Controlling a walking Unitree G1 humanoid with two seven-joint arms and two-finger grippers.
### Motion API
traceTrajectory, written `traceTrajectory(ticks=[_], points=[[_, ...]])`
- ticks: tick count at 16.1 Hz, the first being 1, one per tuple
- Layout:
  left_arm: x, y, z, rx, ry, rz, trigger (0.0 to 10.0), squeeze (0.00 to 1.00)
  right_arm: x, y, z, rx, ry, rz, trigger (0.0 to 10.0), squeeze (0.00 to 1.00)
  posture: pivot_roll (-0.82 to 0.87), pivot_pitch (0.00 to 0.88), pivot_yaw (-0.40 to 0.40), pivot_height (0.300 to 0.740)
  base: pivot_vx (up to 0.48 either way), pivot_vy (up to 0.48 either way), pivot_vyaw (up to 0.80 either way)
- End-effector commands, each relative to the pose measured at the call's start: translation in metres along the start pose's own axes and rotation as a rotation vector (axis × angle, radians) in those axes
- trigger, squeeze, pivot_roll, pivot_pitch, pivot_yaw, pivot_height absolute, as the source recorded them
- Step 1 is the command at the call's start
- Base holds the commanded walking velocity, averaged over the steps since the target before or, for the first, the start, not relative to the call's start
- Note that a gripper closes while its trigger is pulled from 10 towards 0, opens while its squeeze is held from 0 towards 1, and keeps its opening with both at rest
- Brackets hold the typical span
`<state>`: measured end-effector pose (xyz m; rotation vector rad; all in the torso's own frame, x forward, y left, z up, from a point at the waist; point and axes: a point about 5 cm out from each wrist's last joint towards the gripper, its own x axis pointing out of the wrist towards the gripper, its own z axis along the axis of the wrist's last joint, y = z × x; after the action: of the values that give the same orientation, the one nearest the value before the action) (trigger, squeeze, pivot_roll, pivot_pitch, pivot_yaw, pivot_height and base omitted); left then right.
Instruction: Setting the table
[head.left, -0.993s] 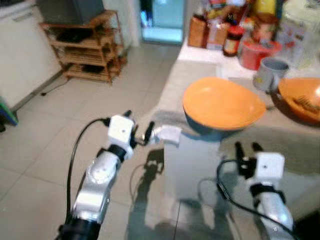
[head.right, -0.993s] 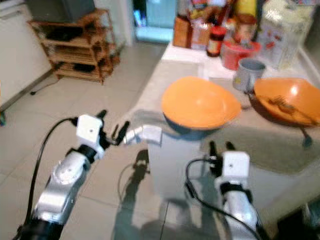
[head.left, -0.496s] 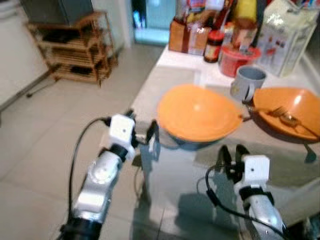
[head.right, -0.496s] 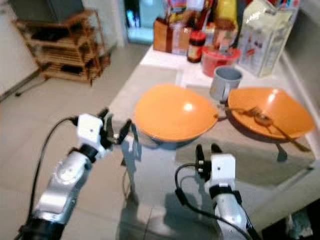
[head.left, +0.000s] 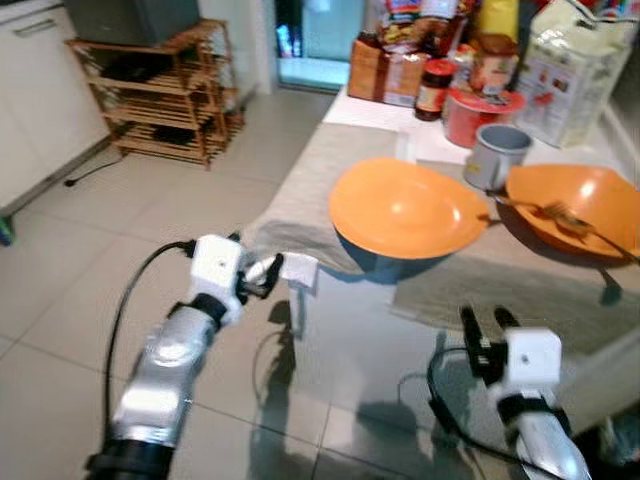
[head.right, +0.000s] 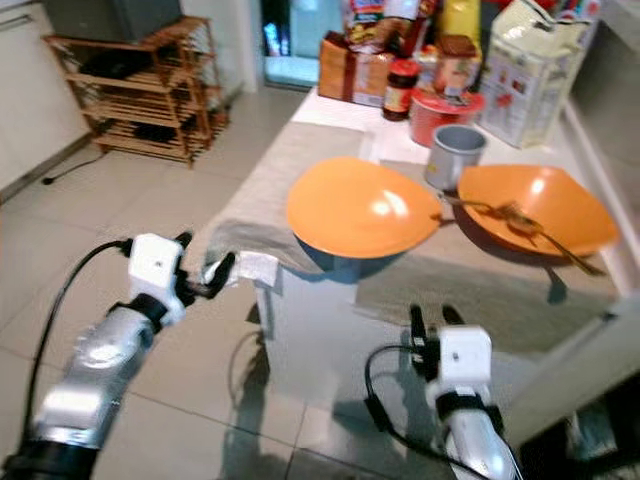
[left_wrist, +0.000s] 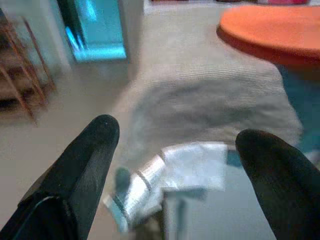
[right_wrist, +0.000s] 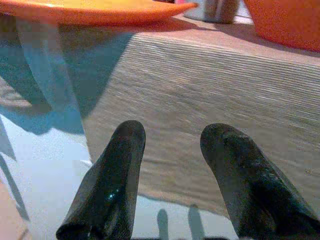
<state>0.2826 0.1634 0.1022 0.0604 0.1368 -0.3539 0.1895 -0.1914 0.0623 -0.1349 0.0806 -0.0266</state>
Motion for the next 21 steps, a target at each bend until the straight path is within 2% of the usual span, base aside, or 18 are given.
traceTrajectory(ticks=[1,3,4,5,7,9,11,13,16,21], points=[[-0.002,-0.008,0.002,-0.160,0.051,-0.056,10.0,0.00,-0.001,0.000,0.009,-0.014,-0.031,0.016,10.0,0.00,-0.04,0.024,0.026,0.740,0.000,0.000,0.00],[0.003,-0.026,0.009,-0.404,0.099,-0.119,10.0,0.00,-0.007,-0.002,0.008,-0.020,-0.020,0.015,10.0,0.00,-0.05,0.028,0.031,0.740,0.000,0.000,0.00],[0.005,-0.029,0.012,-0.443,0.100,-0.126,10.0,0.00,-0.008,-0.003,0.008,-0.021,-0.018,0.011,10.0,0.00,-0.06,0.029,0.031,0.740,0.000,0.000,0.00],[0.007,-0.032,0.020,-0.541,0.117,-0.139,10.0,0.00,-0.010,-0.005,0.009,-0.022,-0.014,0.005,10.0,0.00,-0.07,0.034,0.033,0.740,0.000,0.000,0.00],[0.002,-0.029,0.035,-0.663,0.149,-0.172,10.0,0.00,-0.017,-0.009,0.008,-0.026,0.001,-0.005,10.0,0.00,-0.07,0.047,0.035,0.740,0.000,0.000,0.00],[0.003,-0.030,0.053,-0.729,0.144,-0.200,10.0,0.00,-0.021,-0.012,0.004,-0.024,0.022,-0.014,10.0,0.00,-0.07,0.052,0.039,0.740,0.000,0.000,0.00],[0.006,-0.039,0.069,-0.797,0.114,-0.245,10.0,0.00,-0.021,-0.014,-0.006,-0.012,0.044,-0.025,10.0,0.00,-0.06,0.056,0.046,0.740,0.000,0.000,0.00],[0.007,-0.041,0.070,-0.821,0.118,-0.255,10.0,0.00,-0.021,-0.014,-0.012,-0.005,0.059,-0.028,10.0,0.00,-0.07,0.067,0.049,0.740,0.000,0.000,0.00],[0.008,-0.048,0.075,-0.899,0.147,-0.273,10.0,0.00,-0.023,-0.013,-0.019,-0.001,0.073,-0.027,10.0,0.00,-0.07,0.076,0.053,0.740,0.000,0.000,0.00],[0.012,-0.052,0.074,-0.943,0.153,-0.256,10.0,0.00,-0.026,-0.018,-0.038,0.001,0.104,-0.036,10.0,0.00,-0.09,0.082,0.056,0.740,0.000,0.000,0.00]])
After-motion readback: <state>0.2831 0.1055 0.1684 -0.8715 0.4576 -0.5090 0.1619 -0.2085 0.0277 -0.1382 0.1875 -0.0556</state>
